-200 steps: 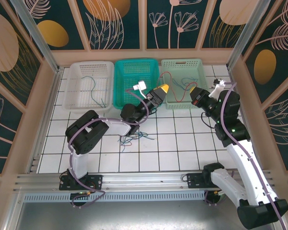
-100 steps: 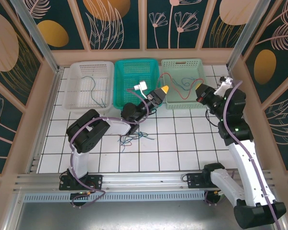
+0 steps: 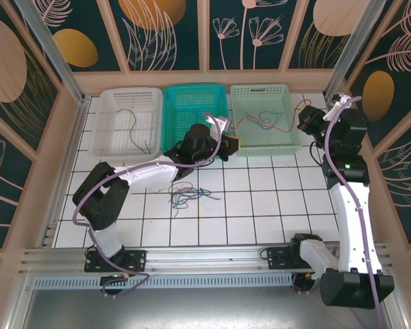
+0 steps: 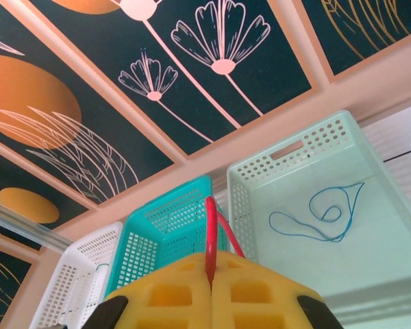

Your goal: Untangle the cables

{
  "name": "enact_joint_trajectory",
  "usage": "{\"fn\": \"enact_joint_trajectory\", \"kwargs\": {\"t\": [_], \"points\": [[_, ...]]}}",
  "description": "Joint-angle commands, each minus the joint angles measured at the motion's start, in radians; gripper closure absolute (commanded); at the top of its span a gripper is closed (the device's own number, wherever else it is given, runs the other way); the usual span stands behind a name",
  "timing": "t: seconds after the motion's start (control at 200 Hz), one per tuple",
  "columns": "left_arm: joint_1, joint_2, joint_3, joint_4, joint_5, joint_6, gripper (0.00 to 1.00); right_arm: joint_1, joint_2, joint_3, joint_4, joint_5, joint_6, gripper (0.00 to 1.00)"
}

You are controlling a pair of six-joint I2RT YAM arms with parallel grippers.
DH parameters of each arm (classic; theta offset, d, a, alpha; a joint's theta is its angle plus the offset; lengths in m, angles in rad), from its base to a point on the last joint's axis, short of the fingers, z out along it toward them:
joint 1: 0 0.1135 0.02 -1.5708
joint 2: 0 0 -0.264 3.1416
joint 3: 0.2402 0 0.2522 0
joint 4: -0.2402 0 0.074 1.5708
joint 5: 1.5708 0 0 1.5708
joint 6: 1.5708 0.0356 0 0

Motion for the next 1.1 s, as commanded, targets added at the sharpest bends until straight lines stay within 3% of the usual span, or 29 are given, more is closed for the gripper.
{"fn": "enact_joint_trajectory", "kwargs": {"t": [0.0, 0.31, 0.49, 0.681, 0.761, 0.911, 1.096], "points": [[0.001, -0.033, 0.063, -0.443, -0.094, 0.298, 1.0, -0.027, 0.033, 0.056, 0.07, -0.085, -0.027, 1.0], [0.001, -0.061, 0.058, -0.75, -0.481, 0.556, 1.0, -0.071, 0.165, 0.174, 0.089, -0.142, -0.067, 1.0], [0.001, -0.145, -0.002, -0.709, -0.662, 0.61, 1.0, -0.08, 0.25, 0.215, 0.11, -0.215, -0.039, 1.0], [0.001, -0.21, -0.038, -0.618, -0.901, 0.68, 1.0, -0.065, 0.288, 0.221, 0.137, -0.213, -0.025, 1.0], [0.002, -0.248, -0.051, -0.551, -0.914, 0.683, 1.0, -0.011, 0.328, 0.235, 0.166, -0.222, -0.009, 1.0], [0.002, -0.263, -0.023, -0.516, -0.865, 0.66, 1.0, 0.187, 0.479, 0.313, 0.23, -0.197, -0.018, 1.0], [0.015, -0.173, 0.008, -0.597, -0.969, 0.628, 1.0, 0.304, 0.807, 0.601, 0.151, -0.227, -0.066, 1.0]]}}
